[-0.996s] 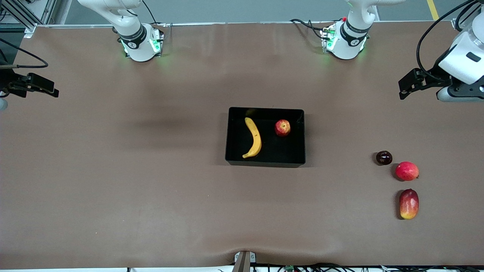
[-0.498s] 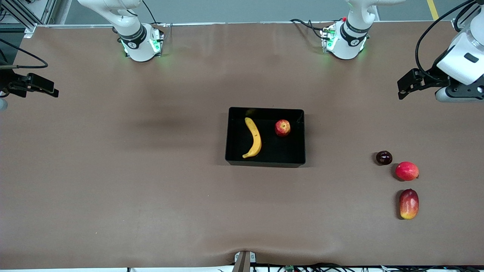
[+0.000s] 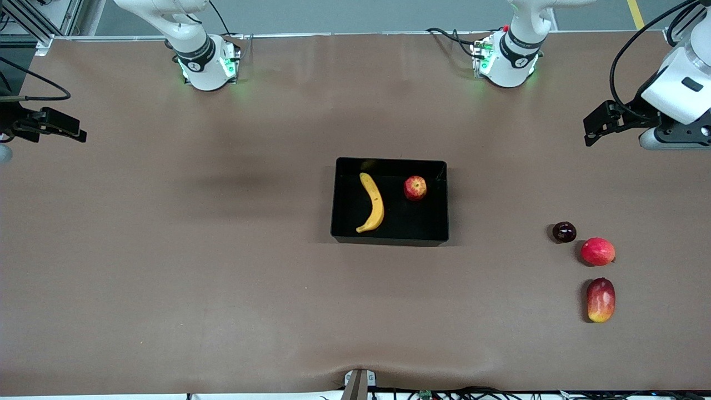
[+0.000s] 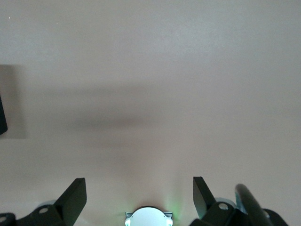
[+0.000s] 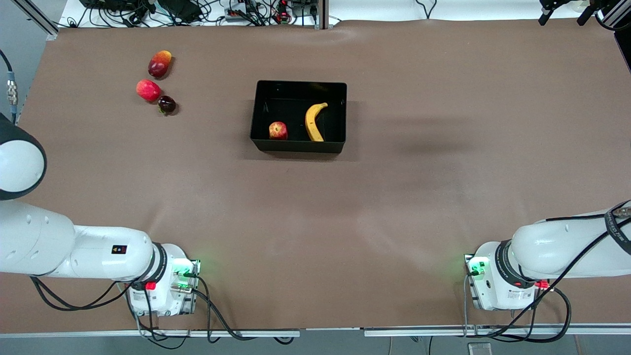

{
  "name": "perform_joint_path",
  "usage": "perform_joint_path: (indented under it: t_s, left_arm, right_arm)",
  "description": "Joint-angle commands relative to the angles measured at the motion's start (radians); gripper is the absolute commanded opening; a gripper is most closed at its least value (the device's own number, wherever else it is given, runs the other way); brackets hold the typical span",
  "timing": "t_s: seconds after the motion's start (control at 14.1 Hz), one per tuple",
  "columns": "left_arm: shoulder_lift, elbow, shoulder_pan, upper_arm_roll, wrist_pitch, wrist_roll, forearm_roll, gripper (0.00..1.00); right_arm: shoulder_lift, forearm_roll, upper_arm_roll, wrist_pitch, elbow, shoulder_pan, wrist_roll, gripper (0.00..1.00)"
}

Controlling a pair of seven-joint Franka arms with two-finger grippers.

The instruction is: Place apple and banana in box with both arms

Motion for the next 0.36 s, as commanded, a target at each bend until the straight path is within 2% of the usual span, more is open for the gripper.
perform_joint_path:
  t_s: [0.0,0.28]
  left_arm:
    - [0.009,0.02,-0.004,-0.001,-0.009,-0.006,-0.007,1.0]
    - [0.009,0.02,-0.003,-0.001,-0.009,-0.005,-0.013,1.0]
  right_arm:
    - [-0.009,-0.015,0.008,-0.008,-0.005,-0.011,0.003,1.0]
    - [-0.009,-0.015,0.008,-0.006,-0.005,-0.008,0.003,1.0]
